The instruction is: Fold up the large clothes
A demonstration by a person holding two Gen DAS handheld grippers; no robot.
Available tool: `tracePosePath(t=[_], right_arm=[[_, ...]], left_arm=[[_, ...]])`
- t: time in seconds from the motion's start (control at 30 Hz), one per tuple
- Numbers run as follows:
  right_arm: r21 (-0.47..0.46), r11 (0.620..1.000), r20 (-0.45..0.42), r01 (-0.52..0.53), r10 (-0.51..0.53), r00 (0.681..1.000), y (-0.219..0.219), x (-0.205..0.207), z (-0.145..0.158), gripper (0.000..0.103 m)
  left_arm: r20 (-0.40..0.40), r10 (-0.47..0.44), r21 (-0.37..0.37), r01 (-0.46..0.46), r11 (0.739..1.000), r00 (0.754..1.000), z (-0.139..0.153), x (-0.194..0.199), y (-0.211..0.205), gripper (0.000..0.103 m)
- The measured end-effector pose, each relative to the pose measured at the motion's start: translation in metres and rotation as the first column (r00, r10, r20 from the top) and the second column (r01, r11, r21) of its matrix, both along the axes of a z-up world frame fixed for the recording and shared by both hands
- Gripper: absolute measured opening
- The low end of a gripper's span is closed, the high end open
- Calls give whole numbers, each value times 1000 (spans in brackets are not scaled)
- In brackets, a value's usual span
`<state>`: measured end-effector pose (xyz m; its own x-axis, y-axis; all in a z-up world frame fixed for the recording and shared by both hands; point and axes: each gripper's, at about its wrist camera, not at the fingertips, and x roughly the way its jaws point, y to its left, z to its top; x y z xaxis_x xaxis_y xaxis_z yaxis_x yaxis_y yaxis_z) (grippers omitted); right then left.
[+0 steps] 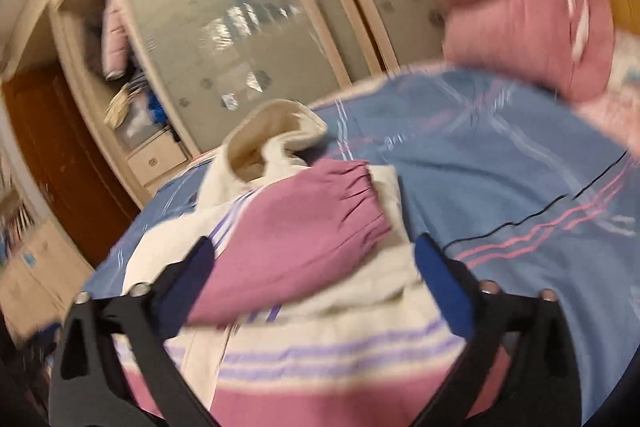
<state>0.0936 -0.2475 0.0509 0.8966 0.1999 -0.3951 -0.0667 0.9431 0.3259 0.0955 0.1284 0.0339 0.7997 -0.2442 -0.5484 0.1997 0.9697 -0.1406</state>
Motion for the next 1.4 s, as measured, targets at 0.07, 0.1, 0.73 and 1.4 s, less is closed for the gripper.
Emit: tracePosePath(t=[0.07,0.1,0.73,1.4], right_arm=[[-90,996,38,-1,5,999,17,-30,2,102],[-140,990,73,6,5,997,25,-51,1,102],[-219,973,-1,-76,77,997,36,-120,1,102],[-214,975,2,-68,70,998,14,-138,4,102]], left_arm=[[-18,21,-22,-22,1000,1000,-4,-3,-3,101],[-22,31,-24,-31,999,999,-5,-5,-4,101],[38,115,47,-117,992,993,12,-86,-64,101],[29,167,61,-169,984,985,9,-84,-65,101]])
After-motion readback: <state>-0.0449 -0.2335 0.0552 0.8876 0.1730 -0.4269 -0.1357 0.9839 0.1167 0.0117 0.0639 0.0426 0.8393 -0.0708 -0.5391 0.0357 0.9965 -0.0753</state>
